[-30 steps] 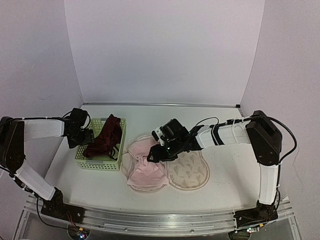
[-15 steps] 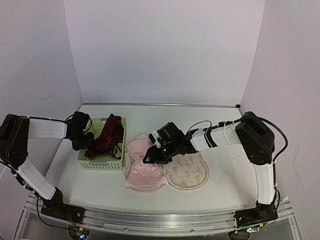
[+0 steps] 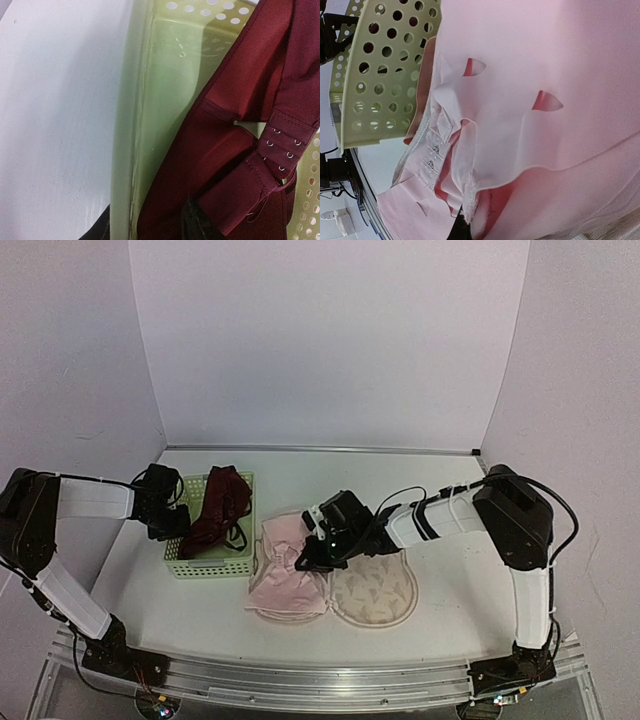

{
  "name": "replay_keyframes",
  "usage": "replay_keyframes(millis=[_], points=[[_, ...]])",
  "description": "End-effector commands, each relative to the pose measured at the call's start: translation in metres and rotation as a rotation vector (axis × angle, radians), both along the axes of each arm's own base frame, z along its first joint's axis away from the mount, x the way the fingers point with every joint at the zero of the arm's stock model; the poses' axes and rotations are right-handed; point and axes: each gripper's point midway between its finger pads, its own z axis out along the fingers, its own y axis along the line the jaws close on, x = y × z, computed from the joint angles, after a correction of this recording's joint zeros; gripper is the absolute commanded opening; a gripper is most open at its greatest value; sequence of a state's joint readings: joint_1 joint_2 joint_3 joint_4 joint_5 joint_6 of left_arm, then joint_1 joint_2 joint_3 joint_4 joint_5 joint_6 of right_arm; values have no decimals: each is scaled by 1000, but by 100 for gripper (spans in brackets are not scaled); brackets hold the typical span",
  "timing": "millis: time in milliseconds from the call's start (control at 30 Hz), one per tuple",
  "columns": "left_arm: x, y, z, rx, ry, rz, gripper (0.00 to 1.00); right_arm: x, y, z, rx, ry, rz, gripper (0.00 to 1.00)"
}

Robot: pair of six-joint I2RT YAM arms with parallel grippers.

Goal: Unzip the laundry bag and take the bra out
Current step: Pick up the bra from the laundry bag.

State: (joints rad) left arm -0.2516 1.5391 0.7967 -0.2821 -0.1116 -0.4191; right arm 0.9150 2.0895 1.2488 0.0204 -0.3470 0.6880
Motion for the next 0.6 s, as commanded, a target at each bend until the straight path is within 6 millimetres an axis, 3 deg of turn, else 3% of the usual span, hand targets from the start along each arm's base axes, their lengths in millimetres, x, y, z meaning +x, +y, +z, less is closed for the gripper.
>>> replay_keyframes(millis=[0, 567], points=[[7, -17, 8, -46, -47, -63, 39, 10, -11, 61, 74, -140, -39, 0], [-4, -97, -9, -68, -2, -226, 35, -1, -96, 162, 115, -370, -135, 0]])
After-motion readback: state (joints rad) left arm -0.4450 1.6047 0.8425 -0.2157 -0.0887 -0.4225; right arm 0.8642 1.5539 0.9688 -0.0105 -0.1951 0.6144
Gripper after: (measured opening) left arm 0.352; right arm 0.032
